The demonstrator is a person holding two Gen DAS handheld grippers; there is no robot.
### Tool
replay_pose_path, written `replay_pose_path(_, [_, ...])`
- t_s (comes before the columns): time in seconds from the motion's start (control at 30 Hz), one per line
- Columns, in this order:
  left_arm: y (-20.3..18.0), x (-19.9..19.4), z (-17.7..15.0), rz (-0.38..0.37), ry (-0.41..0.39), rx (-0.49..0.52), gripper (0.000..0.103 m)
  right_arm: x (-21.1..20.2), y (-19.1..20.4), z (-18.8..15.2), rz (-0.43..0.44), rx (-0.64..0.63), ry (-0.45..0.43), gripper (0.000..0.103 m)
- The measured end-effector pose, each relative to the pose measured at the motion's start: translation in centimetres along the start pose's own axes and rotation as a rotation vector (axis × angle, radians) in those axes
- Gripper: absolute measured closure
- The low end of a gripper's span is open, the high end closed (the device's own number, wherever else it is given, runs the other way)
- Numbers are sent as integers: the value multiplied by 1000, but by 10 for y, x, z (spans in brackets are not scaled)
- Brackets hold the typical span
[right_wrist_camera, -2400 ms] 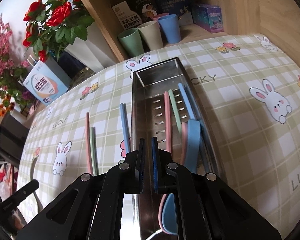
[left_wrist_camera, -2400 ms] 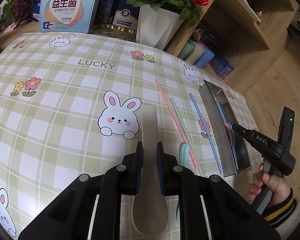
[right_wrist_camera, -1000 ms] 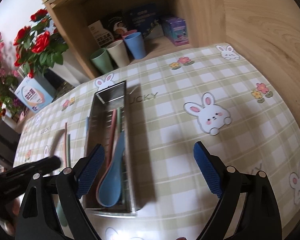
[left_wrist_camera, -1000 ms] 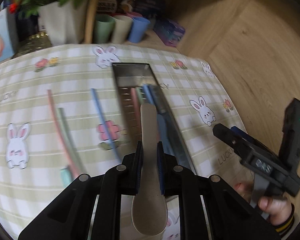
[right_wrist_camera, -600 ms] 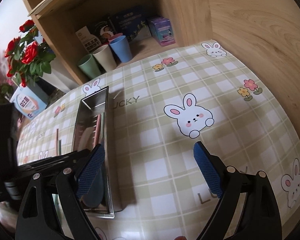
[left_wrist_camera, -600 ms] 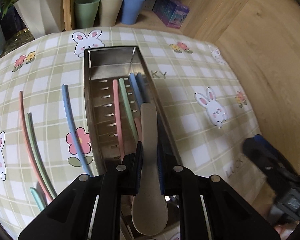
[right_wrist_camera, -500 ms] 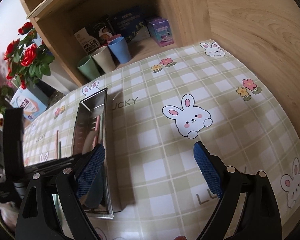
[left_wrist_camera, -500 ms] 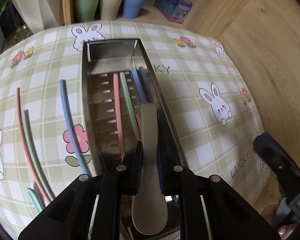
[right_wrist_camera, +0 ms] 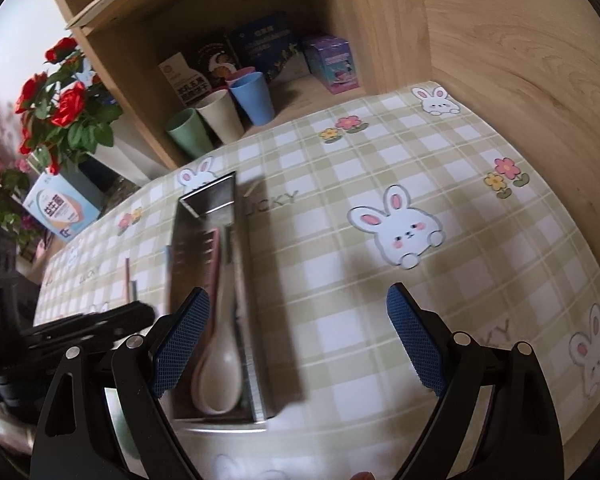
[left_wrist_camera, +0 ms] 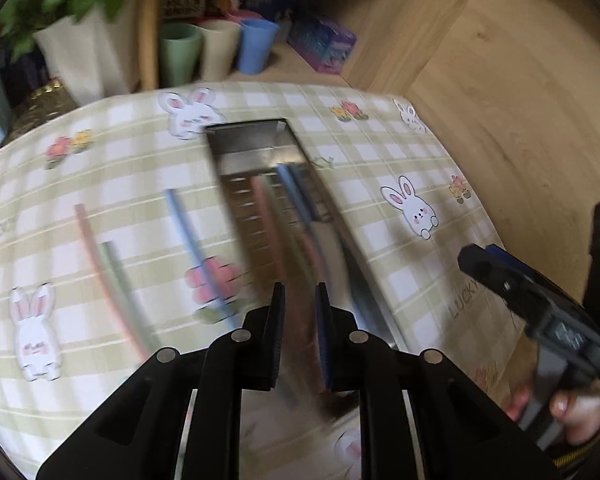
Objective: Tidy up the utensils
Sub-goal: 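Lower the cream spoon into the steel caddy and open the left tool, then close the left tool on the mint green spoon handle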
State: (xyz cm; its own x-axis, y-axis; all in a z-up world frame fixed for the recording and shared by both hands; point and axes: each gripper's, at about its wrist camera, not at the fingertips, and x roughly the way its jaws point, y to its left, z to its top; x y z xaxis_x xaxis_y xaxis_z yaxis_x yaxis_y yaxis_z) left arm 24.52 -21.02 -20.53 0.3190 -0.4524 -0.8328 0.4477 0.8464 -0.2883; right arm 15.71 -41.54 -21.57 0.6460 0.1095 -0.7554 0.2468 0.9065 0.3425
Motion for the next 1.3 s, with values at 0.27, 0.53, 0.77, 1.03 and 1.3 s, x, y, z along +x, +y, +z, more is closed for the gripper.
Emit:
replay_pose_path(0.27, [72,-51,-60,55,-16,-42,88,9,58,-34,52,-29,7,15])
replay_pose_path(0.53, [86,-32,-104,35,41,-108,80,9,96,-66,-7,-100,27,15])
replay_pose_path(0.77, [85,-14,-121,47,95,-122,80,7,99,-74,-18,-110,40,15])
replay_pose_path(1.03, [83,-13,-123,61,80,-121,80,12,102,-79,-16,-118,58,15])
replay_pose_path(1.3, [84,-15,-125,59,75,-130,78,17,103,-82,-17,-116,79,15])
